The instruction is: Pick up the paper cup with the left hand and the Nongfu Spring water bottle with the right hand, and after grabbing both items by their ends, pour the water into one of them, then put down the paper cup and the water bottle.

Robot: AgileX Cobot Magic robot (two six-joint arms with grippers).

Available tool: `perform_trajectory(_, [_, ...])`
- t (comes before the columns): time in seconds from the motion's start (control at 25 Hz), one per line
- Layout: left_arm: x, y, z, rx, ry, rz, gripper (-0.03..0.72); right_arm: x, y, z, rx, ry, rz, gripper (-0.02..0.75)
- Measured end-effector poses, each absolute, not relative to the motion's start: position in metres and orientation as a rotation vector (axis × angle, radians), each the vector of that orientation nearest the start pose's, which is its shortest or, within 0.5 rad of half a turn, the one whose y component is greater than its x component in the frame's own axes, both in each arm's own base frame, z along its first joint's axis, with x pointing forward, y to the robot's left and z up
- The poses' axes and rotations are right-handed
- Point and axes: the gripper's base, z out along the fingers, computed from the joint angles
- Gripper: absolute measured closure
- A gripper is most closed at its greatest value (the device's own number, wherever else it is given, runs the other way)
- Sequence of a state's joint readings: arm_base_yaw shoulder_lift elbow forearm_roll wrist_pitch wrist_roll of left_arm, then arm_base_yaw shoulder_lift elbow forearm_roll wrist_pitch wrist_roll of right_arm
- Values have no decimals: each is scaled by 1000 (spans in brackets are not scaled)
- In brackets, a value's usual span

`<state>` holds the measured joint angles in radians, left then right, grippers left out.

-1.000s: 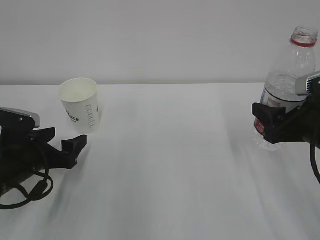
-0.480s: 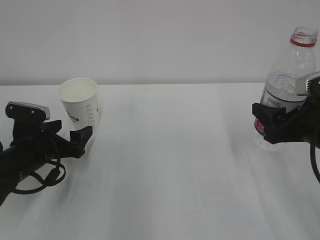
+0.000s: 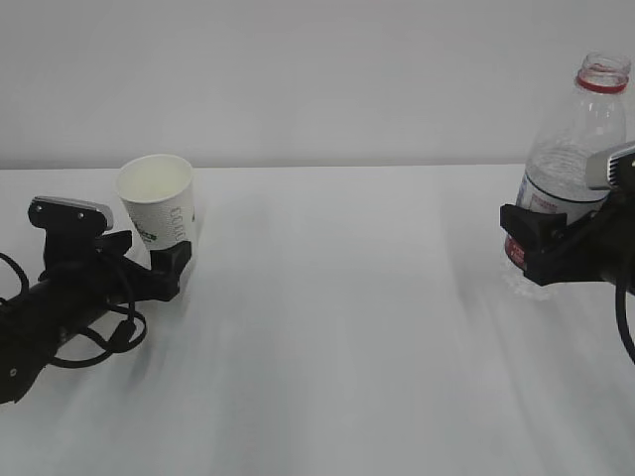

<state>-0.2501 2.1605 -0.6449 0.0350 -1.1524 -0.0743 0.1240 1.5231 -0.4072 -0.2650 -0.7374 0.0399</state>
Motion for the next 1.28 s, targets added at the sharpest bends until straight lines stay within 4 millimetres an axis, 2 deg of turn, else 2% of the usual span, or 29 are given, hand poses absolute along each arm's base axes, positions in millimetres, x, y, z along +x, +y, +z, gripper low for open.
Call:
perform_trajectory(0.24, [337,-89,73,190,1814,-245,-1,255,48,176,-384,1838,143,209])
perform_trajectory(0.44, [347,-91,68,189,1816,-245,-1,255,48,176,-384,1838,143,209])
perform_trajectory(0.68, [353,-92,57,186,1829,-242,1,255,48,176,-384,1839,142,209])
perform_trajectory(0.96, [365,-93,59,157,1804,-232,2,255,48,176,-385,1839,142,209])
perform_trajectory(1.28, [369,-93,59,146,1813,-226,13,255,48,176,-385,1839,142,209])
